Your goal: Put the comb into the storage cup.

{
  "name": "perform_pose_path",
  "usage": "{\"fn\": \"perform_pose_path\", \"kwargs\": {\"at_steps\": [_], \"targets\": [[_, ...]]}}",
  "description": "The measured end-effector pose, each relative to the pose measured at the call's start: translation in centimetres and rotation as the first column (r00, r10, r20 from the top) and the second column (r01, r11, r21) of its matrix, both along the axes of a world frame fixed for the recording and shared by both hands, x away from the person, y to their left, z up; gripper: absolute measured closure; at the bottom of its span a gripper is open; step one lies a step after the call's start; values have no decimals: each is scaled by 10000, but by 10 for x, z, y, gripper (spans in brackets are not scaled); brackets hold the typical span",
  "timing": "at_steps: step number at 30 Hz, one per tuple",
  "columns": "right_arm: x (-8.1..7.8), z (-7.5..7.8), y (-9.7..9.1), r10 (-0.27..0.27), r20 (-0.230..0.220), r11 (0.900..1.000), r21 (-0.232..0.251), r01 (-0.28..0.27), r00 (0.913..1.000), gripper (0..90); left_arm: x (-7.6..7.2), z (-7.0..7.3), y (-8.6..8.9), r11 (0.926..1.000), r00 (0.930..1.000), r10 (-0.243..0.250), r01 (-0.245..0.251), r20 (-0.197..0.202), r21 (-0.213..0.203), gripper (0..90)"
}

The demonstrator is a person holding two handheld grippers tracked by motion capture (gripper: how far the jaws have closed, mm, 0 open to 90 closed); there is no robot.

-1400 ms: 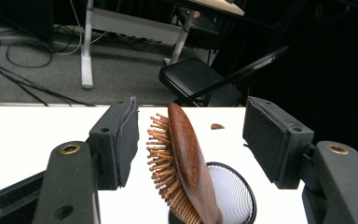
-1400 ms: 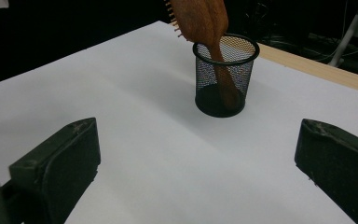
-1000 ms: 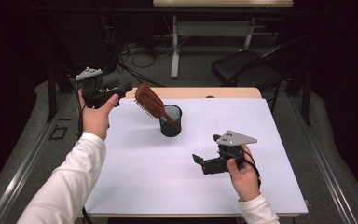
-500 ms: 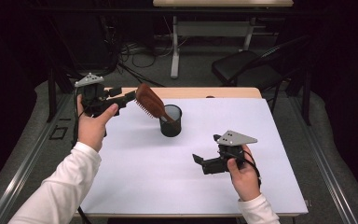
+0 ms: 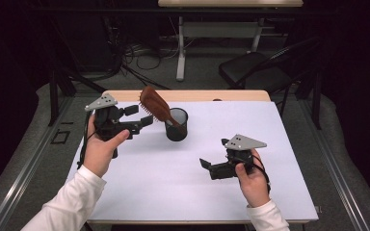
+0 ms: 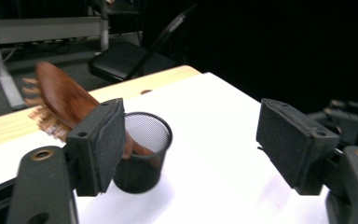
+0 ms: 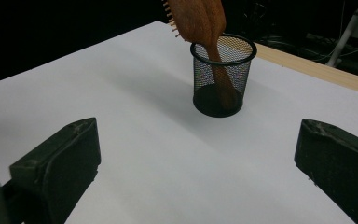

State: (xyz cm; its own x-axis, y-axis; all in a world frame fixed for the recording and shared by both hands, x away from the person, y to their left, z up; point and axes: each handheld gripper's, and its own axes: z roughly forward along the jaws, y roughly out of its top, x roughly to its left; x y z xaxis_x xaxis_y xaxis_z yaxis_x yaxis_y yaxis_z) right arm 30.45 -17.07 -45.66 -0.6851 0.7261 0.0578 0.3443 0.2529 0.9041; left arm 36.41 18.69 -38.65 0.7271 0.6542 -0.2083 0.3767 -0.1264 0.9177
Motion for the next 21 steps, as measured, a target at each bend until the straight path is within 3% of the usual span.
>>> {"fn": "perform_pose_path", "kwargs": {"at_steps": [7, 10, 21], "targets": [[2, 0, -1, -96, 20, 9999, -133, 97, 10000, 0, -15, -18, 5, 9985, 9982, -542, 540, 256, 68, 207], [1, -1, -2, -129, 6, 9998, -175, 129, 9999, 0, -18, -24, 8, 9974, 9973, -724, 724, 148, 1, 195], [-3, -2, -3, -195, 99, 9987, -474, 199, 9998, 0, -36, -50, 34, 9983, 9988, -442, 450, 224, -376, 165]]}}
